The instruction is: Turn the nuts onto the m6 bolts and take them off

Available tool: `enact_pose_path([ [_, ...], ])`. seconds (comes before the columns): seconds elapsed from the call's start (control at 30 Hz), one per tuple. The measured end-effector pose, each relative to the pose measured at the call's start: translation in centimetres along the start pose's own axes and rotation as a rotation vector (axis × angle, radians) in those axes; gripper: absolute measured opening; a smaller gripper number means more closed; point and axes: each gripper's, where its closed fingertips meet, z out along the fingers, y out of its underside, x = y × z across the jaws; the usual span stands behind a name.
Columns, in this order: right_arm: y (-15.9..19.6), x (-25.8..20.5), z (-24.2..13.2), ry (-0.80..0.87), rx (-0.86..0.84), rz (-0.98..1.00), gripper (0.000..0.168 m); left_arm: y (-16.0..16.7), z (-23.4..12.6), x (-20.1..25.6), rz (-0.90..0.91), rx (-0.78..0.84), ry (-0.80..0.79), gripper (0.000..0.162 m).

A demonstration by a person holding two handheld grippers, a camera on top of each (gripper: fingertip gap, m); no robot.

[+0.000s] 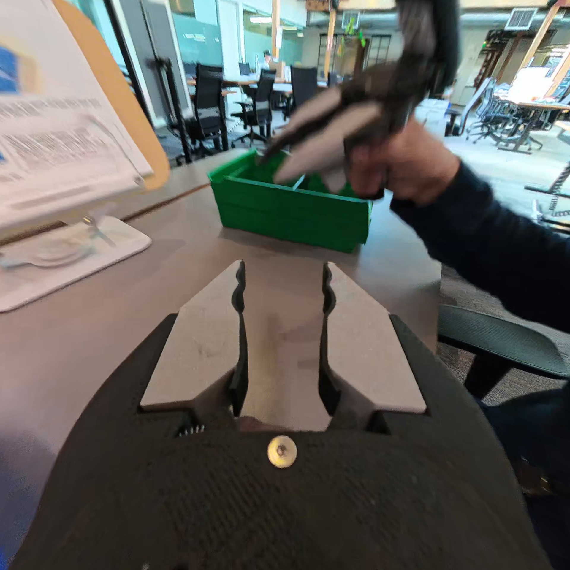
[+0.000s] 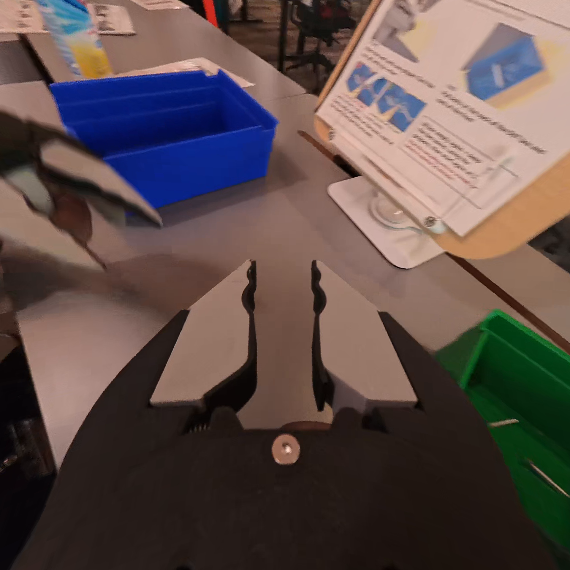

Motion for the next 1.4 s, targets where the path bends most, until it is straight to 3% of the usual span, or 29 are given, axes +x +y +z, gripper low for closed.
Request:
enact_pose_path([
  [0.1,1.9,-2.7,0.9,-0.069,-0.011,0.000,0.033,-5.2,-6.9,-3.3,0.039,0.021,-0.094,0.048],
  [0.2,3.5,-3.5,1.5,-0.093,-0.021,0.000,0.033,-6.3,-12.6,-10.2,0.080,-0.114,-0.252,0.043],
  [0.37,4.9,-4.1,3.5,-0.152,-0.035,0.065,0.033,1.2,-14.9,-20.8,-0.045,-0.547,-0.304,0.050],
  [0.57,6.1,-4.4,5.9,-0.158,-0.046,0.077,0.033,9.7,-13.3,-27.2,-0.065,-0.891,-0.294,0.051],
  [0.77,7.4,-4.0,7.2,-0.152,-0.074,0.091,0.033,13.5,-12.5,-29.5,-0.081,-1.025,-0.258,0.052],
  [1.4,7.0,-3.6,6.2,-0.157,-0.027,0.106,0.032,15.8,-12.1,-28.0,-0.079,-1.132,-0.141,0.047],
])
